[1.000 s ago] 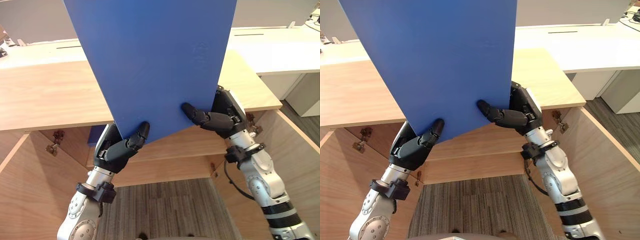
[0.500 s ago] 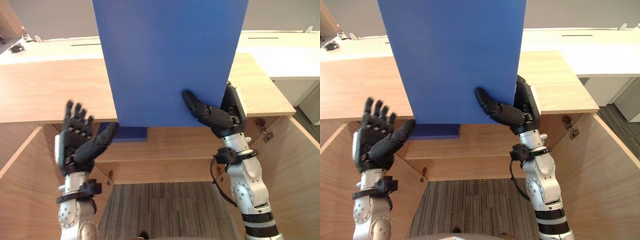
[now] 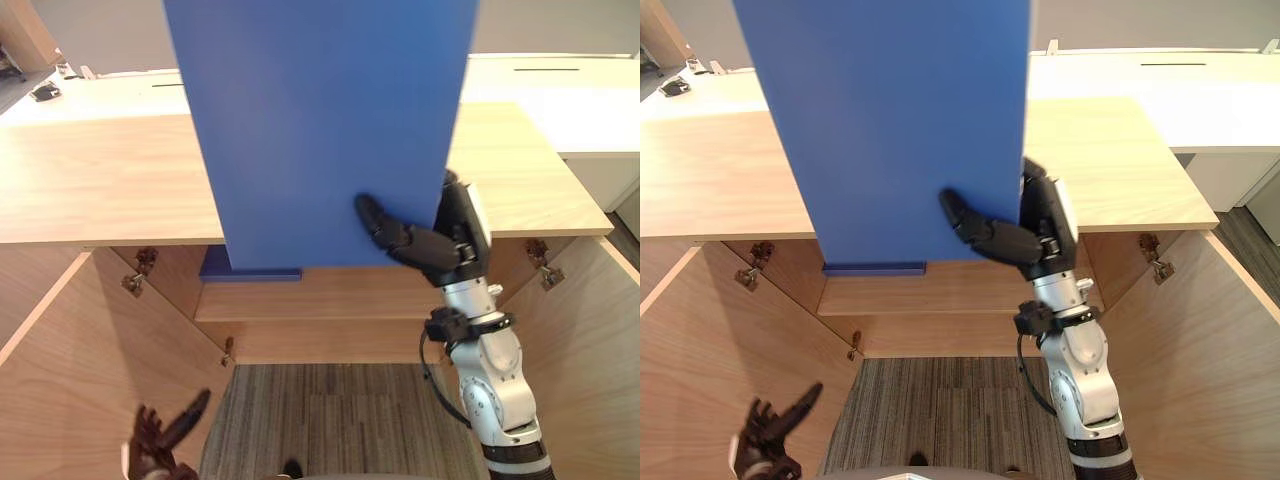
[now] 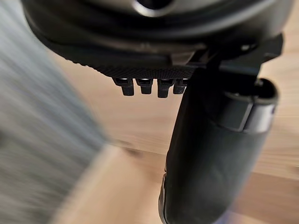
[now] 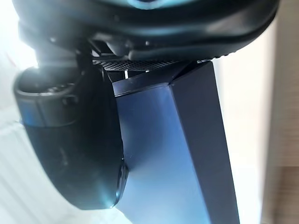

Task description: Walk over to the cabinet, pick up the folder, carry it to the office cabinet, place the folder inside the office cabinet, then close the office cabinet door

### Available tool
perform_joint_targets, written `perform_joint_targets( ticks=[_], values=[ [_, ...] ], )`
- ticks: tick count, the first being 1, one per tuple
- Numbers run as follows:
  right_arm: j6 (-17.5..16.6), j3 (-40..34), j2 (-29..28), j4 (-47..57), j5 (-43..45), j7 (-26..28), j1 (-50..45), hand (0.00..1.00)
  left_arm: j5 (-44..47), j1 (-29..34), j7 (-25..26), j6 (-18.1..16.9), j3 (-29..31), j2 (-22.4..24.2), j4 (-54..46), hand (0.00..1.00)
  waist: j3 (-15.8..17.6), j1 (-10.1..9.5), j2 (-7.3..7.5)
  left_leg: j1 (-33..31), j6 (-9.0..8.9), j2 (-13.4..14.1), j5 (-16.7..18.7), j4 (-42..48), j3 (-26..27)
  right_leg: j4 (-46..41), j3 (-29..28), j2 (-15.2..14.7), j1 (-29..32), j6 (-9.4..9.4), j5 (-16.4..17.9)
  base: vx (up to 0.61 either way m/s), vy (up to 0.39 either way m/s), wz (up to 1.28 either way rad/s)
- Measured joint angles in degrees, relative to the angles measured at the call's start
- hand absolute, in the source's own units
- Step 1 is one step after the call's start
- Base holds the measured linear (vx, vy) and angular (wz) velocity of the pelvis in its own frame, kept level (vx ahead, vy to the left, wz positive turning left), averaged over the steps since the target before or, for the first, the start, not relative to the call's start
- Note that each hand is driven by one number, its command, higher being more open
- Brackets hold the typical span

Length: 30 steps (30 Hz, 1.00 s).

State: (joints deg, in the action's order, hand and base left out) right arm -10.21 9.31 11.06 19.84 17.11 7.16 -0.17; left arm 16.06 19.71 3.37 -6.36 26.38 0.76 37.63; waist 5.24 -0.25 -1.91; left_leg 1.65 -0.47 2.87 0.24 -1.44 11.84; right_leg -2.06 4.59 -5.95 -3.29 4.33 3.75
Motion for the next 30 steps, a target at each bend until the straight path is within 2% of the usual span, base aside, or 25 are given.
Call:
perform_joint_targets(
  ticks=[2, 3, 5, 6, 8, 9, 11, 13, 15, 17, 22, 27, 30],
  values=[
    [-1.35, 2.77, 0.83, -4.23, -3.55, -1.18, 2.62, 0.00, -1.74, -4.17, -0.12, 0.47, -0.66, -0.40, 7.76, 1.00, 4.65, 0.17, -0.29, -6.20, 0.06, 1.40, 2.57, 7.81, 0.29, -5.20, -0.77, 0.14, 5.63, -0.44, 0.73, -0.15, -0.008, -0.18],
    [-1.36, 3.57, 1.01, -6.11, -4.46, -1.50, 3.82, 0.00, -2.25, -5.09, -0.15, 0.64, -1.34, -0.71, 9.32, 1.00, 5.76, 0.14, -0.25, -8.18, 0.15, 1.81, 3.45, 10.30, 0.55, -7.42, -1.12, 0.16, 7.68, -0.52, 1.50, -0.21, -0.037, -0.26],
    [-1.26, 6.22, 1.94, -14.15, -6.77, -2.34, 7.76, 0.00, -3.74, -8.80, -0.75, 0.96, -4.57, -2.22, 13.85, 1.00, 10.12, 0.08, -0.44, -14.82, 0.49, 2.52, 6.34, 18.66, 1.11, -15.18, -1.76, -0.13, 14.57, -0.37, 4.96, -0.20, -0.037, -0.20],
    [-1.21, 7.06, 2.41, -15.85, -6.88, -2.27, 8.36, 0.00, -3.76, -9.57, -0.92, 0.97, -5.14, -2.47, 14.50, 1.00, 11.35, 0.10, -0.73, -16.28, 0.52, 2.86, 7.09, 20.76, 1.20, -16.99, -1.88, -0.16, 16.06, -0.40, 5.74, -0.20, -0.003, -0.15],
    [-1.21, 11.42, 4.26, -17.48, -8.49, -0.59, 8.66, 0.00, -3.79, -12.64, -1.03, 0.76, -5.63, -3.67, 15.15, 1.00, 15.39, 0.14, -1.92, -23.55, 0.40, 4.25, 10.13, 29.25, 1.20, -25.57, -2.53, -0.18, 23.94, -0.38, 9.07, -0.23, 0.011, -0.14],
    [-1.21, 11.62, 4.22, -17.70, -8.86, -0.47, 8.73, 0.00, -3.85, -13.06, -1.05, 0.78, -5.78, -3.95, 15.27, 1.00, 15.77, 0.17, -1.93, -24.31, 0.36, 4.38, 10.39, 30.16, 1.20, -26.65, -2.65, -0.18, 24.84, -0.39, 9.40, -0.21, -0.004, -0.09],
    [-1.15, 12.00, 4.11, -19.91, -10.80, 0.05, 9.43, 0.00, -4.33, -16.01, -1.12, 0.76, -8.15, -5.96, 16.00, 1.00, 17.93, 0.15, -1.99, -31.09, 0.71, 5.38, 11.76, 36.15, 1.03, -33.73, -3.10, -0.37, 32.13, -0.53, 11.24, -0.18, -0.024, -0.06],
    [-0.29, 11.29, 4.14, -20.51, -11.93, -0.75, 10.45, 0.00, -4.31, -18.38, -0.99, 0.80, -8.33, -6.01, 16.01, 1.00, 19.58, 0.16, -1.94, -35.58, 0.73, 6.45, 12.76, 40.31, 0.66, -37.91, -2.87, -0.47, 36.75, -0.70, 12.05, -0.16, -0.015, -0.05],
    [2.16, 8.46, 1.55, -21.08, -11.52, -4.32, 10.96, 0.00, -4.28, -19.84, -0.69, 0.66, -8.30, -5.89, 14.85, 1.00, 19.96, 0.03, -1.96, -40.98, 0.64, 7.34, 14.15, 44.65, 0.10, -42.21, -2.69, -0.47, 42.02, -0.79, 13.40, -0.17, -0.014, -0.02],
    [2.93, 5.24, -1.28, -22.24, -9.72, -7.12, 11.27, 0.00, -4.26, -20.64, -0.53, 0.59, -8.18, -5.77, 13.64, 1.00, 20.36, -0.28, -1.96, -44.23, 0.64, 7.94, 14.72, 47.15, -0.14, -44.65, -2.53, -0.47, 45.16, -0.77, 14.00, -0.13, -0.005, 0.01],
    [3.18, -3.73, -4.39, -22.67, 4.07, -14.75, 20.28, 0.00, -3.62, -23.48, 0.51, 0.57, -7.73, -5.43, 8.25, 1.00, 22.21, -0.81, -1.71, -54.91, 1.16, 9.03, 15.40, 54.13, -1.43, -51.67, -2.32, -0.45, 55.38, -0.86, 14.83, -0.11, -0.014, 0.01],
    [1.37, -10.47, -5.03, -24.49, 13.54, -20.06, 30.12, 0.00, -2.85, -24.11, 1.67, 0.54, -7.76, -4.32, 3.89, 1.00, 22.52, -2.29, -1.71, -59.08, 1.17, 9.05, 15.38, 56.46, -2.25, -54.59, -1.79, -0.96, 59.43, -1.12, 15.27, -0.06, -0.043, 0.06],
    [-1.06, -14.52, -5.00, -28.09, 18.28, -23.23, 38.30, 0.00, -1.25, -23.29, 1.73, 0.59, -8.44, -4.09, -0.02, 1.00, 22.54, -2.73, -1.74, -61.13, 1.14, 9.05, 15.19, 57.33, -3.27, -55.32, -1.13, -1.04, 60.81, -1.29, 15.37, -0.05, -0.054, 0.08]
  ],
)
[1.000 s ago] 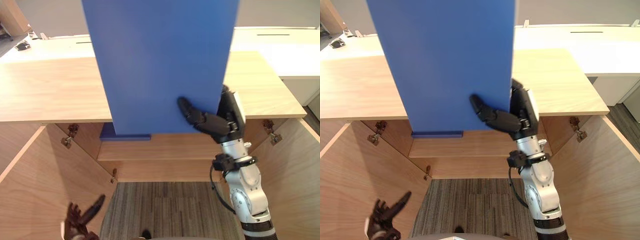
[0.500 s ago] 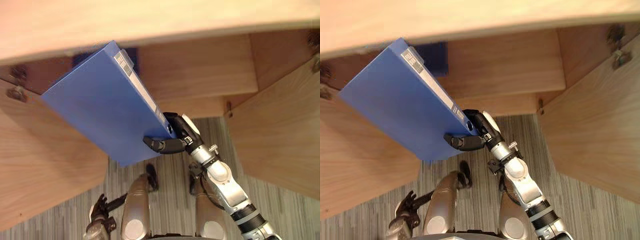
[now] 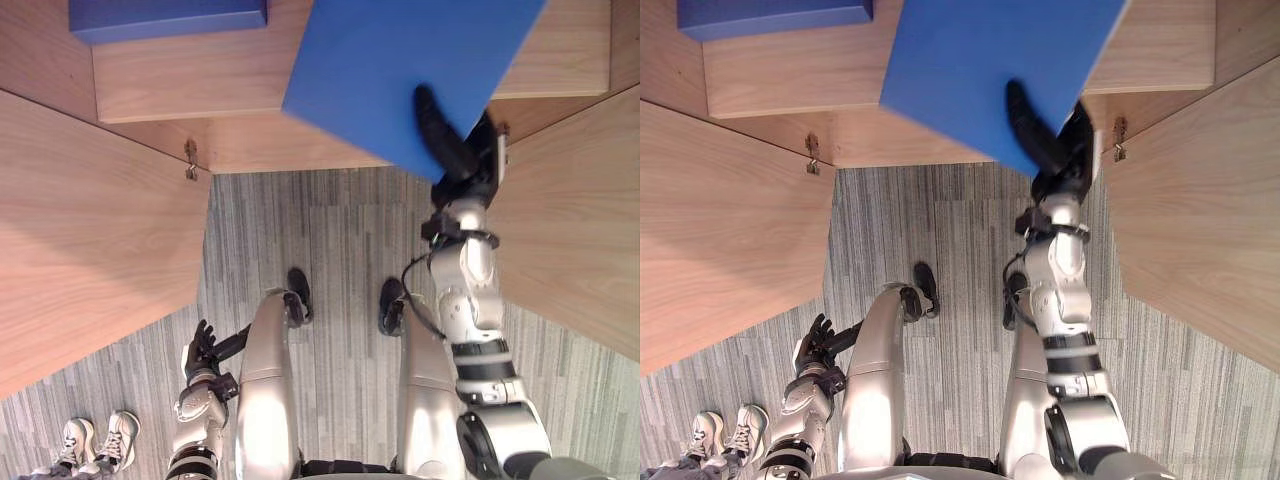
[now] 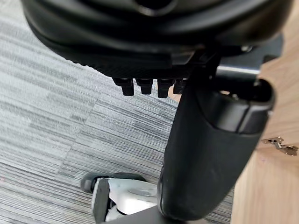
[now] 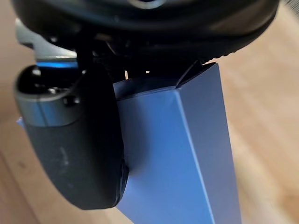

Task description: Walk over to the cabinet, pick up the folder, carry it to the office cabinet, place the folder inside the office cabinet, then close the office cabinet door

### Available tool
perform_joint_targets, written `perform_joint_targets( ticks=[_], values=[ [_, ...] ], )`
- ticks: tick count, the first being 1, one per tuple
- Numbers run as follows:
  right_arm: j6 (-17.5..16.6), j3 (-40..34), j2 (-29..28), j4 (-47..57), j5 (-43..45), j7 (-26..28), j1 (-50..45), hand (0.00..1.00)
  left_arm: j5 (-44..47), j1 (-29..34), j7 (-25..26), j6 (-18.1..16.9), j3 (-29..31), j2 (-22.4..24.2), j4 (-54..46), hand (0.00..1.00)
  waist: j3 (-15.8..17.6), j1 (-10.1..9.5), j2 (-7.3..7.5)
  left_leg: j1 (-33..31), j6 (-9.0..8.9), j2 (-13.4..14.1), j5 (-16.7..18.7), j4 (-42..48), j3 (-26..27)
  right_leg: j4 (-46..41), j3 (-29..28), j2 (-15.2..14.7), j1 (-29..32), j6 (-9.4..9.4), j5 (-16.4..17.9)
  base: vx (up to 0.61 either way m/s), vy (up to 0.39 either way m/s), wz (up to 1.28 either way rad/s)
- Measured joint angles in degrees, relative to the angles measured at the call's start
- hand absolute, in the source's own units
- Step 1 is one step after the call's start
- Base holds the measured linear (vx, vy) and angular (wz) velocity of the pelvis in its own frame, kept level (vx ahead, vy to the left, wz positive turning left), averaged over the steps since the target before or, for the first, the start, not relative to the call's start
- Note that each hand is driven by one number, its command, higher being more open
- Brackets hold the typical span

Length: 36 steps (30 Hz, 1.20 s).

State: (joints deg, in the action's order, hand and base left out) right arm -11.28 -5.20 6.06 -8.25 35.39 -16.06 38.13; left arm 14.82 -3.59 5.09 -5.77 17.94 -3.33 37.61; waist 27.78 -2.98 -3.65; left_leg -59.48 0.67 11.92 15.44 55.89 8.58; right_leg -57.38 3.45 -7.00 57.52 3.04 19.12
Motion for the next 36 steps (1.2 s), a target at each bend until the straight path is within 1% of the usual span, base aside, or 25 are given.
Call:
perform_joint_targets(
  ticks=[2, 4, 5, 7, 8, 12, 13, 15, 20, 24, 28, 29, 31, 34, 35, 36],
  values=[
    [-1.55, -3.25, 0.33, -4.16, 4.75, -2.52, 6.44, 0.00, 1.39, 0.25, 0.23, -0.27, -1.58, 0.20, -3.63, 1.00, 0.00, -0.88, 0.00, -0.71, 0.10, -0.09, -0.25, 0.20, -0.04, -0.39, 0.03, -0.20, 0.75, -0.04, 0.01, -0.04, -0.058, 0.05],
    [-1.91, -4.83, 0.57, -7.68, 8.66, -4.63, 10.77, 0.00, 2.34, 0.21, 1.16, -1.12, -2.75, 1.00, -6.41, 1.00, 0.00, -1.02, 0.00, -0.85, 0.12, -0.20, -0.30, 0.19, -0.11, -0.39, 0.15, -0.36, 0.77, -0.03, 0.01, -0.03, -0.057, 0.04],
    [-1.92, -5.05, 0.61, -8.18, 9.10, -4.85, 11.31, 0.00, 2.40, 0.20, 1.16, -1.32, -3.00, 1.11, -6.88, 1.00, 0.00, -1.03, 0.00, -0.85, 0.13, -0.23, -0.30, 0.16, -0.11, -0.38, 0.16, -0.39, 0.77, -0.04, 0.01, -0.02, -0.059, 0.03],
    [-1.89, -5.86, 0.79, -11.29, 10.60, -5.88, 14.21, 0.00, 2.70, 0.07, 1.19, -2.35, -5.42, 2.02, -9.04, 1.00, 0.00, -1.06, -0.01, -0.91, 0.13, -0.30, -0.30, 0.04, -0.10, -0.22, 0.27, -0.51, 0.77, -0.03, 0.01, -0.01, -0.054, 0.01],
    [-1.77, -5.83, 1.09, -13.00, 10.78, -6.29, 15.55, 1.00, 2.65, -0.01, 1.02, -2.36, -6.13, 2.02, -9.91, 1.00, -0.01, -1.02, -0.02, -0.97, 0.16, -0.32, -0.32, -0.06, -0.19, -0.11, 0.43, -0.55, 0.77, -0.03, 0.01, -0.01, -0.052, 0.01],
    [-1.07, -5.75, 2.73, -18.11, 13.06, -6.89, 20.10, 1.00, 3.30, -0.10, 1.31, -2.65, -7.27, 2.29, -10.88, 1.00, -0.03, -1.04, -0.04, -0.97, 0.11, -0.49, -0.69, -0.93, -0.28, 0.56, 0.88, -0.77, 0.71, -0.05, -0.02, -0.01, -0.065, 0.04],
    [-0.55, -5.70, 3.41, -19.71, 14.83, -6.88, 22.03, 1.00, 3.33, -0.10, 1.38, -2.66, -7.65, 2.27, -10.92, 1.00, -0.03, -1.06, -0.06, -0.97, 0.10, -0.57, -0.81, -1.18, -0.37, 0.71, 1.20, -0.93, 0.67, -0.06, -0.02, 0.00, -0.037, 0.04],
    [0.11, -5.00, 4.52, -21.70, 15.18, -6.84, 24.58, 1.00, 3.63, -0.11, 1.93, -2.73, -8.29, 2.20, -11.00, 1.00, -0.04, -1.16, -0.08, -0.95, 0.11, -0.63, -1.02, -1.54, -0.48, 0.91, 1.56, -1.08, 0.59, -0.07, -0.03, 0.00, -0.063, 0.05],
    [3.79, 3.09, 8.16, -25.31, 14.61, -5.32, 28.69, 1.00, 4.43, -0.10, 2.29, -2.80, -8.97, 2.24, -11.07, 1.00, -0.09, -1.19, -0.16, -0.31, -0.03, -0.71, -1.60, -2.74, -1.20, 2.12, 2.86, -1.17, -0.64, -0.11, -0.06, -0.01, -0.061, 0.06],
    [4.55, 7.37, 8.84, -25.67, 13.28, -3.15, 29.02, 1.00, 4.51, -0.09, 2.26, -2.82, -9.75, 2.32, -11.17, 1.00, -0.17, -1.24, -0.28, 0.84, -0.23, -0.96, -1.89, -3.80, -1.33, 2.93, 3.27, -1.31, -1.86, -0.14, -0.07, -0.01, -0.044, 0.05],
    [5.14, 12.90, 10.42, -25.86, 8.87, -0.21, 29.40, 1.00, 4.55, -0.09, 2.11, -2.86, -10.61, 2.28, -11.49, 1.00, -0.20, -1.22, -0.33, 1.24, -0.24, -0.96, -1.90, -4.05, -1.37, 3.30, 3.46, -1.32, -2.39, -0.14, -0.08, -0.01, -0.034, 0.00],
    [5.86, 14.28, 11.20, -25.86, 6.87, 0.43, 29.49, 1.00, 4.54, -0.08, 2.06, -2.84, -11.14, 2.29, -11.51, 1.00, -0.21, -1.19, -0.35, 1.63, -0.15, -1.09, -1.96, -4.52, -1.15, 3.56, 3.51, -1.51, -2.74, -0.49, -0.28, 0.00, 0.000, 0.00],
    [7.00, 17.43, 13.15, -25.90, 2.72, 1.88, 29.48, 1.00, 4.53, 0.28, 1.95, -2.87, -12.40, 2.24, -11.51, 1.00, -0.28, -1.04, -0.42, 2.91, -0.05, -1.51, -2.18, -5.55, -0.81, 4.38, 3.55, -1.92, -3.86, -0.63, -0.37, -0.01, -0.033, 0.05],
    [7.12, 22.29, 16.76, -25.75, -3.41, 4.69, 29.62, 1.00, 4.44, 0.50, 1.24, -3.11, -13.48, 1.95, -11.47, 1.00, -0.36, -0.91, -0.39, 4.14, -0.02, -1.69, -2.22, -6.46, -0.68, 5.40, 3.66, -2.00, -5.18, -0.68, -0.51, 0.00, -0.021, 0.02],
    [7.22, 24.92, 19.05, -25.23, -7.16, 6.18, 29.64, 0.00, 4.41, 0.50, 1.07, -3.42, -14.03, 1.52, -11.04, 1.00, -0.41, -0.79, -0.38, 4.39, -0.02, -1.76, -2.36, -6.99, -0.65, 6.03, 3.80, -2.02, -5.49, -0.69, -0.67, 0.00, -0.033, 0.02],
    [7.26, 25.89, 20.07, -24.96, -9.10, 6.90, 29.64, 0.00, 4.39, 0.50, 0.97, -3.44, -14.32, 1.25, -10.97, 1.00, -0.41, -0.75, -0.38, 4.40, -0.02, -1.80, -2.43, -7.19, -0.63, 6.27, 3.84, -2.03, -5.51, -0.70, -0.75, 0.00, -0.038, 0.02]
  ],
)
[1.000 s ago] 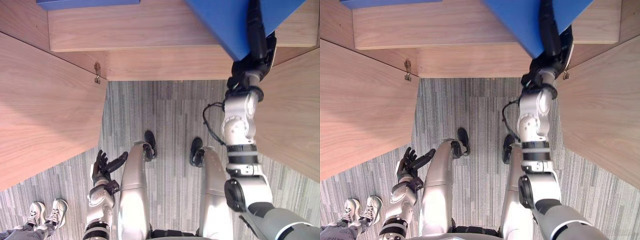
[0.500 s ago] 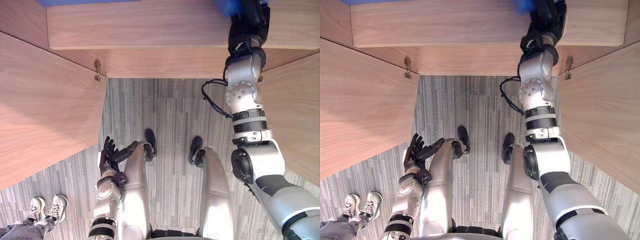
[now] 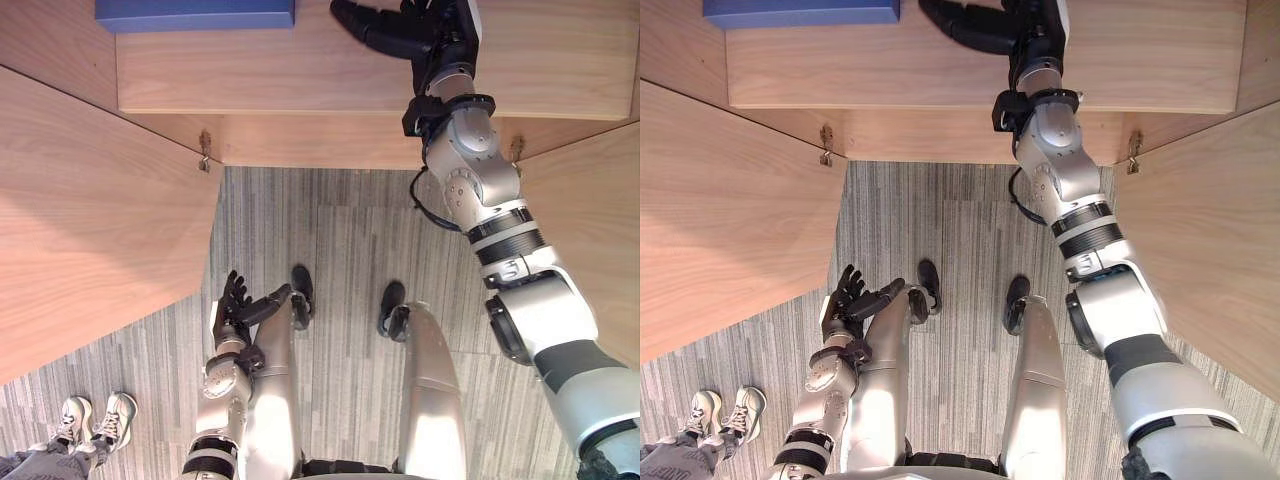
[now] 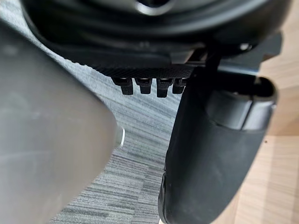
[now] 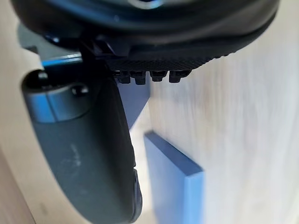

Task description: Walk over to the cabinet, pick up the folder, carry it to the office cabinet, place the folder inside the office cabinet, then close the office cabinet door

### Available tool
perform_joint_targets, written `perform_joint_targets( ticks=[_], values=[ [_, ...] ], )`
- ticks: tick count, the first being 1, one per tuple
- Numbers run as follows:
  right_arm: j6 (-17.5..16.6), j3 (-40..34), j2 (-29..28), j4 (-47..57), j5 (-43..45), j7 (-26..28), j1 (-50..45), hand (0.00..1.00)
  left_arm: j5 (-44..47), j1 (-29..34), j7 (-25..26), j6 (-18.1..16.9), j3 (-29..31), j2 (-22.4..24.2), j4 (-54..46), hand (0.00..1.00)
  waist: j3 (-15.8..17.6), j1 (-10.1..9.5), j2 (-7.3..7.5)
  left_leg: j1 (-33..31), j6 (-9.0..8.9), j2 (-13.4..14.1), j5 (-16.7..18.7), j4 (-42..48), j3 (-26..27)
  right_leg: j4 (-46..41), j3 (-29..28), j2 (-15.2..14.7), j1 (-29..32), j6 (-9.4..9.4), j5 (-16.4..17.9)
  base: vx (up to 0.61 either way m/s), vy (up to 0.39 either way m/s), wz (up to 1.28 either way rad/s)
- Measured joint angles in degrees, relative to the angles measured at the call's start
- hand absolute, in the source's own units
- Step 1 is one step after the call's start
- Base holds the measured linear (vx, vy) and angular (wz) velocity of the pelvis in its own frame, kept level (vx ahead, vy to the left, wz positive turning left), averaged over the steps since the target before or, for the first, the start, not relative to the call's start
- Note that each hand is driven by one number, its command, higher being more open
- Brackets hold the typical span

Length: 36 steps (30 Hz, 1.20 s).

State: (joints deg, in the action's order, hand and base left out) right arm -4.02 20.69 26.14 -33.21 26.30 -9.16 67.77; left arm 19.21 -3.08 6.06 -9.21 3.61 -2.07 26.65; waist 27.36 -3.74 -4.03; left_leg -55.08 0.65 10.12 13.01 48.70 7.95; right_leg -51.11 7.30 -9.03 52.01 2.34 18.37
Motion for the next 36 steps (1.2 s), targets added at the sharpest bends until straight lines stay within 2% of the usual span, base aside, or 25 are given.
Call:
perform_joint_targets(
  ticks=[4, 7, 15, 20, 24, 28, 31, 34, 36],
  values=[
    [0.36, 3.11, 4.98, 0.40, -8.82, 3.95, -1.70, 0.00, -0.02, 0.12, -0.61, -0.02, -0.93, -0.97, 0.27, 1.00, 0.00, 0.18, 0.01, 0.19, 0.07, -0.19, -0.13, -0.78, 0.37, 0.75, 0.42, -0.37, -0.32, 0.02, -0.18, 0.01, -0.014, 0.02],
    [0.35, 3.15, 6.34, -0.03, -9.91, 5.09, -4.50, 0.00, -0.02, 0.17, -1.22, 0.00, -1.13, -1.26, 0.61, 1.00, 0.00, 0.23, 0.02, 0.65, 0.08, -0.25, -0.14, -1.29, 0.39, 1.31, 0.88, -0.53, -1.13, 0.02, -0.18, 0.01, -0.034, 0.06],
    [-0.02, -2.92, 5.08, -3.51, 1.64, 6.43, -8.82, 0.00, 0.00, 0.45, -1.78, 0.03, -1.24, -1.39, 1.66, 1.00, -0.17, 0.10, 0.15, 1.99, 0.07, -0.38, -0.13, -2.05, 0.87, 2.10, 0.90, -0.77, -2.21, 0.03, -0.18, -0.02, -0.045, 0.00],
    [-0.20, -7.32, 1.47, -5.84, 2.89, 3.32, -9.49, 0.00, 0.05, 0.44, -1.67, 0.12, -1.21, -1.43, 2.93, 1.00, -1.07, 0.05, 0.10, 1.87, 0.07, -0.29, -0.13, -2.18, 1.27, 2.28, 0.64, -0.77, -1.79, 0.10, -0.42, -0.04, -0.042, -0.03],
    [-0.18, -8.08, -0.39, -6.82, 2.60, 0.57, -8.29, 0.00, 0.10, 0.44, -1.19, 0.12, -1.20, -1.44, 3.20, 1.00, -1.53, 0.00, 0.15, 1.55, 0.10, -0.26, -0.15, -2.51, 1.83, 2.66, 0.39, -0.80, -1.14, 0.20, -1.01, -0.03, -0.035, -0.07],
    [0.27, -8.08, -1.40, -9.75, -2.76, -2.04, -4.40, 0.00, 0.13, 0.44, -0.91, 0.01, -1.20, -1.40, 3.28, 1.00, -1.62, 0.02, 0.10, 0.74, 0.62, -0.47, -1.03, -3.55, 2.57, 3.64, 0.12, -0.99, 0.06, 0.28, -2.21, -0.05, -0.023, -0.04],
    [1.34, -8.07, -1.17, -11.96, -10.99, -5.31, -0.75, 0.00, 0.44, 0.42, 0.46, -0.59, -1.20, -1.33, 2.98, 1.00, -1.62, 0.11, 0.10, -0.37, 0.87, -1.27, -2.36, -4.86, 2.56, 4.23, 0.37, -1.59, 1.23, 0.33, -3.04, -0.06, -0.027, 0.13],
    [3.27, -8.21, 1.52, -13.94, -18.94, -9.25, 1.96, 0.00, 0.43, 0.40, 1.81, -1.15, -1.18, -1.18, 3.06, 1.00, -1.62, -0.15, 0.10, -1.35, 1.07, -2.36, -3.55, -6.12, 2.33, 4.43, 0.87, -2.63, 2.17, 0.42, -3.47, -0.05, -0.027, 0.17],
    [4.15, -9.72, 3.12, -14.07, -20.53, -10.41, 2.17, 0.00, 0.43, 0.20, 2.66, -1.14, -1.09, -0.99, 3.66, 1.00, -1.62, -0.19, 0.10, -1.89, 1.12, -2.77, -3.94, -6.52, 2.14, 4.56, 1.17, -2.98, 2.57, 0.47, -3.63, -0.02, -0.026, 0.12]
  ],
)
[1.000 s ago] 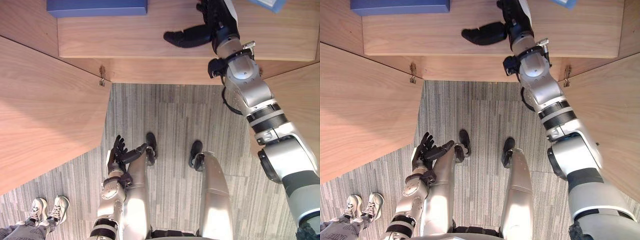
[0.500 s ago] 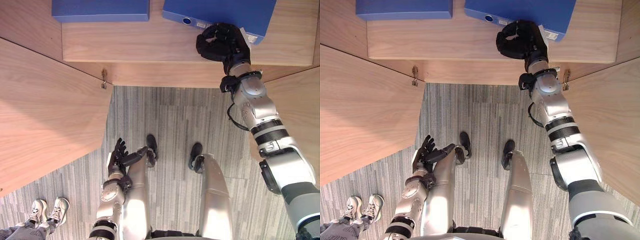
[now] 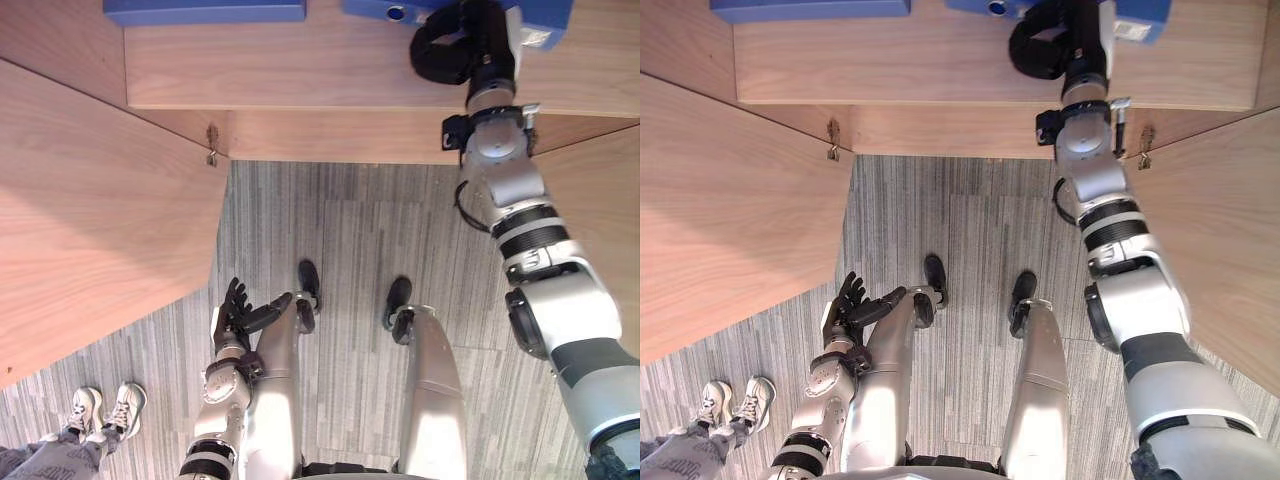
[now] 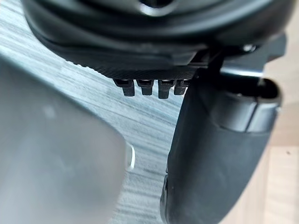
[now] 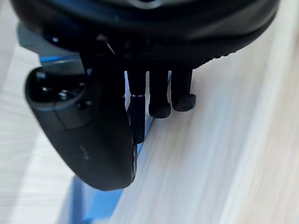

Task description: Walk over to the cabinet, pick up the folder, carry it to the office cabinet, place the folder inside the office cabinet, then close the office cabinet door

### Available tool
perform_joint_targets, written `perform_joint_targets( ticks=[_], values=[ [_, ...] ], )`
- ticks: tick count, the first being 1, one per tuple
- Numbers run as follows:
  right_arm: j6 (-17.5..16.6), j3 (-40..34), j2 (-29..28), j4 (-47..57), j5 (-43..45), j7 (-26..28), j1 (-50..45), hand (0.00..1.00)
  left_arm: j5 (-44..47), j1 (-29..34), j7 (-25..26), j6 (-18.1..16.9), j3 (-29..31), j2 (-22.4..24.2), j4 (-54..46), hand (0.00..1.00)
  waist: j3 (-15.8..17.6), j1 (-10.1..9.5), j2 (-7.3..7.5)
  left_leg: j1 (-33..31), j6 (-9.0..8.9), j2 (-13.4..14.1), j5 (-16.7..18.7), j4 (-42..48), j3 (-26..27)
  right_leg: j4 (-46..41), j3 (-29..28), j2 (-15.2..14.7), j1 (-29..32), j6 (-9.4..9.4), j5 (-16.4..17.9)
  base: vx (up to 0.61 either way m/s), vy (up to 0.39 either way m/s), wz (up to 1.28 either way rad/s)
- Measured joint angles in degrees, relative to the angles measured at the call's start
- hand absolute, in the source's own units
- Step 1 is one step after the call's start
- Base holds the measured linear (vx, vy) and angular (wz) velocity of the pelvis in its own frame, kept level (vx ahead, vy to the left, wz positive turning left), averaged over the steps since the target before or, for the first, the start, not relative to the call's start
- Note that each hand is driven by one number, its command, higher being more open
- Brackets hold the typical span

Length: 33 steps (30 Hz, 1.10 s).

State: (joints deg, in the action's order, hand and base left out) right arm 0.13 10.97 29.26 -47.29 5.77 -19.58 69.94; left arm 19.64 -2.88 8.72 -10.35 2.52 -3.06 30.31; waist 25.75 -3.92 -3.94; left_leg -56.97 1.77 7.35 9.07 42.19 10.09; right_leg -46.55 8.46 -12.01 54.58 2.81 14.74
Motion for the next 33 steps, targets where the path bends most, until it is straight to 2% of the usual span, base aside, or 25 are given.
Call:
perform_joint_targets(
  ticks=[6, 11, 12, 15, 18, 19, 24, 25, 26, 28, 30, 33],
  values=[
    [1.11, -6.96, 2.91, 0.38, -0.70, -4.25, 0.03, 0.00, 0.01, -0.28, 1.06, 0.03, 0.59, 0.14, 1.33, 1.00, 0.00, 0.13, 0.00, -0.29, 0.39, -0.35, -0.56, -0.72, 0.17, 0.73, -0.01, -0.15, 0.23, 0.33, -0.61, 0.00, -0.015, 0.01],
    [0.75, -13.27, 4.46, 12.57, -0.16, -6.80, -5.30, 0.00, 0.00, -0.73, 1.09, 0.11, 1.14, 0.72, 1.23, 1.00, 0.00, 0.37, 0.00, 0.53, 0.40, -0.16, -0.55, -0.39, 0.29, 0.65, 0.02, -0.11, -0.63, 0.32, -0.61, 0.01, -0.044, 0.00],
    [-0.13, -14.19, 4.78, 21.08, 1.73, -6.65, -11.36, 0.00, -0.03, -0.83, 1.00, 0.29, 1.17, 1.04, 1.24, 1.00, 0.00, 0.70, 0.00, 2.04, 0.39, 0.10, -0.53, -0.38, 0.71, 0.86, 0.10, -0.06, -2.25, 0.33, -0.60, 0.00, -0.046, -0.01],
    [-2.66, -13.95, 3.91, 34.00, 2.14, -5.27, -23.35, 0.00, -0.07, -0.85, 0.70, 0.75, 1.32, 1.46, 1.31, 1.00, 0.00, 1.01, 0.00, 5.20, 0.15, 0.79, 0.26, -0.78, 1.32, 1.99, 0.08, 0.44, -5.50, 0.30, -0.55, -0.02, -0.036, -0.08],
    [-5.91, -12.49, -0.22, 41.98, 3.47, -2.30, -34.14, 0.00, -0.64, -0.84, -0.12, 1.53, 1.64, 1.67, 2.34, 1.00, -0.02, 1.81, 0.05, 8.55, 0.02, 1.54, 0.92, -0.93, 1.62, 3.23, 0.08, 1.26, -9.08, 0.26, -0.51, -0.04, -0.047, -0.16],
    [-6.99, -10.63, -2.90, 43.93, 3.74, -0.52, -39.41, 1.00, -0.66, -0.84, -0.44, 1.87, 1.69, 1.46, 3.70, 1.00, -0.05, 2.24, 0.10, 11.08, -0.08, 1.68, 1.07, -1.61, 1.88, 4.13, -0.01, 1.55, -11.45, 0.27, -0.52, -0.01, -0.048, -0.15],
    [-7.45, -4.66, -15.13, 43.94, 2.55, 7.29, -61.39, 1.00, -2.90, 1.25, -2.16, 3.04, 1.84, 1.82, 6.94, 1.00, -1.26, 3.02, 1.44, 23.34, -0.53, 1.91, 0.91, -7.49, 3.86, 10.32, -0.71, 2.86, -22.64, 0.50, -1.38, 0.05, -0.044, -0.18],
    [-7.44, -3.94, -17.89, 42.18, 0.88, 8.87, -66.46, 1.00, -3.04, 2.09, -2.79, 3.12, 1.91, 1.70, 8.60, 1.00, -2.74, 3.44, 1.95, 26.24, -0.95, 1.77, 0.59, -9.99, 4.36, 13.13, -0.79, 3.32, -25.41, 0.58, -2.08, 0.10, -0.021, -0.16],
    [-7.43, -3.88, -19.01, 40.75, 0.12, 9.73, -68.56, 1.00, -3.47, 2.37, -2.98, 3.24, 1.91, 1.60, 9.74, 1.00, -3.65, 3.64, 2.22, 27.62, -1.15, 1.67, 0.31, -11.38, 4.59, 14.81, -0.87, 3.59, -26.78, 0.65, -2.60, 0.15, -0.014, -0.21],
    [-7.35, -4.29, -21.28, 32.83, -3.37, 11.14, -73.76, 1.00, -4.65, 3.09, -3.99, 3.80, 1.91, 0.82, 14.37, 1.00, -7.44, 5.39, 2.67, 31.95, -1.60, 1.17, -1.00, -16.35, 4.76, 21.89, -0.72, 4.60, -31.85, 1.01, -5.07, 0.19, 0.013, -0.12],
    [-7.02, -6.63, -22.62, 25.92, -5.64, 11.79, -75.43, 1.00, -5.92, 3.15, -4.36, 4.18, 1.89, 0.20, 16.80, 1.00, -8.57, 6.31, 3.03, 36.10, -1.56, 0.47, -2.13, -20.38, 5.28, 27.20, -0.78, 5.05, -36.35, 1.37, -7.05, 0.20, 0.030, -0.10],
    [-6.58, -11.73, -24.47, 18.12, -7.99, 11.68, -77.44, 1.00, -7.94, 4.63, -4.95, 4.63, 2.00, -0.56, 17.60, 1.00, -11.23, 6.57, 3.15, 41.28, -1.35, -0.53, -3.76, -26.29, 7.11, 34.39, -1.71, 5.59, -41.44, 2.08, -10.15, 0.17, 0.031, -0.25]
  ],
)
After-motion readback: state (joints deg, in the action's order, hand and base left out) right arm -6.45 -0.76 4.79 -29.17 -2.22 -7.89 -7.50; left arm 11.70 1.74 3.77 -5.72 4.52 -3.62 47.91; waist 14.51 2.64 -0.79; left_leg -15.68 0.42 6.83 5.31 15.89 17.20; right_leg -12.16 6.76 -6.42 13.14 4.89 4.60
